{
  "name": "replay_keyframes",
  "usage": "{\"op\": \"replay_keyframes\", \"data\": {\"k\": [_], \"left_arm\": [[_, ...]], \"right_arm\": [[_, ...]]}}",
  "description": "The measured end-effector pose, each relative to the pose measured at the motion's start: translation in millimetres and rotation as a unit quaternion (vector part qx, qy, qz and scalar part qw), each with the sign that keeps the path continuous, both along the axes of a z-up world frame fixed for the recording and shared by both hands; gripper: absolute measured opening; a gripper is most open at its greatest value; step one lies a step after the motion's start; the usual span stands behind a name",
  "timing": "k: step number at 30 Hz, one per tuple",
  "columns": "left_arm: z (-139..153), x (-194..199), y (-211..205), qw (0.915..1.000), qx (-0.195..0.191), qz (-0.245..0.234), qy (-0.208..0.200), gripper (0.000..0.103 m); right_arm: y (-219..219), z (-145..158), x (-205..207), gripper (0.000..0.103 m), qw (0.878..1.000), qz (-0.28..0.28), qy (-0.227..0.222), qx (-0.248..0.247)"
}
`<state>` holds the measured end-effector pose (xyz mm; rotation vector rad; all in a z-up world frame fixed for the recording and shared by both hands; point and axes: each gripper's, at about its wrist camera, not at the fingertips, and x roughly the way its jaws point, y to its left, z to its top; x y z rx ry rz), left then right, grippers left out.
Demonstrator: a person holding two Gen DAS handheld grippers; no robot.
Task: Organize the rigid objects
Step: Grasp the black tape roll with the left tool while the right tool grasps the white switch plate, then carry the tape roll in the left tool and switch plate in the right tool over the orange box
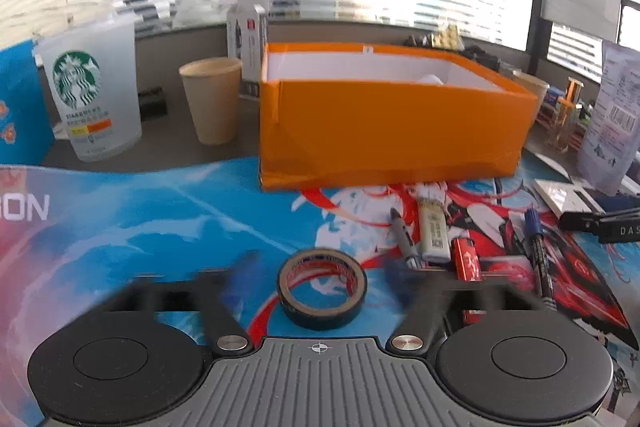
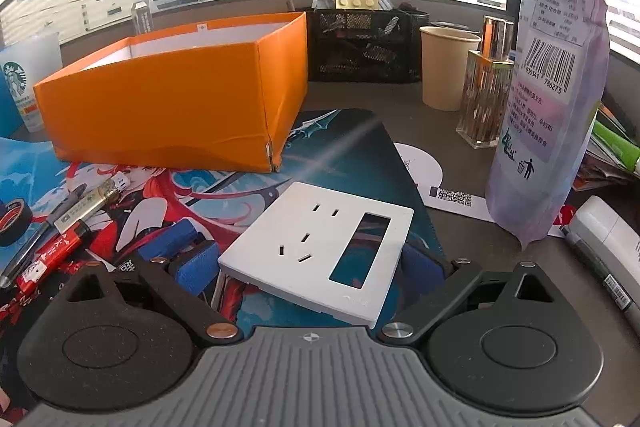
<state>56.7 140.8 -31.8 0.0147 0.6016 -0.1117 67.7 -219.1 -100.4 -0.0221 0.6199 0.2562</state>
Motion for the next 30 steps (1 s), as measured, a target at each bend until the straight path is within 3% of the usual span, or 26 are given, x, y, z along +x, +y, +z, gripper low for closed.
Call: {"op": "replay_keyframes", "data": {"k": [2, 5, 7, 9, 11, 20, 30], "left_arm": [[3.0, -3.5, -2.2, 0.9999, 0.002, -0.009, -0.014, 0.094], [-0.9, 2.0, -6.6, 0.9998, 0.019, -0.005, -0.002, 0.094], [-10.3, 10.0, -2.1, 0.9998, 0.009, 0.004, 0.018, 0.091], [-20.2, 16.2, 4.7, 0.9991, -0.010, 0.012, 0.039, 0.066], [-23.0, 14.1, 1.1, 0.9995, 0.018, 0.019, 0.018, 0.054], [-12.5, 9.2, 0.9, 0.9998, -0.010, 0.013, 0.012, 0.053], [30.3, -4.1, -3.0, 0.9990, -0.029, 0.000, -0.033, 0.053]], "right_arm": [[-0.4, -0.4, -0.1, 0.096, 1.000, -0.001, 0.000, -0.001], [-2.6, -1.4, 0.8, 0.096, 1.000, -0.004, 0.003, 0.003], [-3.3, -1.8, 0.6, 0.096, 1.000, -0.004, 0.004, 0.006], [-3.2, -1.9, 0.7, 0.096, 1.000, -0.003, 0.004, 0.005], [-3.6, -1.7, 0.5, 0.096, 1.000, -0.005, 0.003, 0.006], [-7.7, 10.6, -4.4, 0.096, 1.000, -0.005, -0.014, 0.019], [-4.7, 49.3, -24.7, 0.096, 0.997, 0.017, -0.063, 0.044]]}}
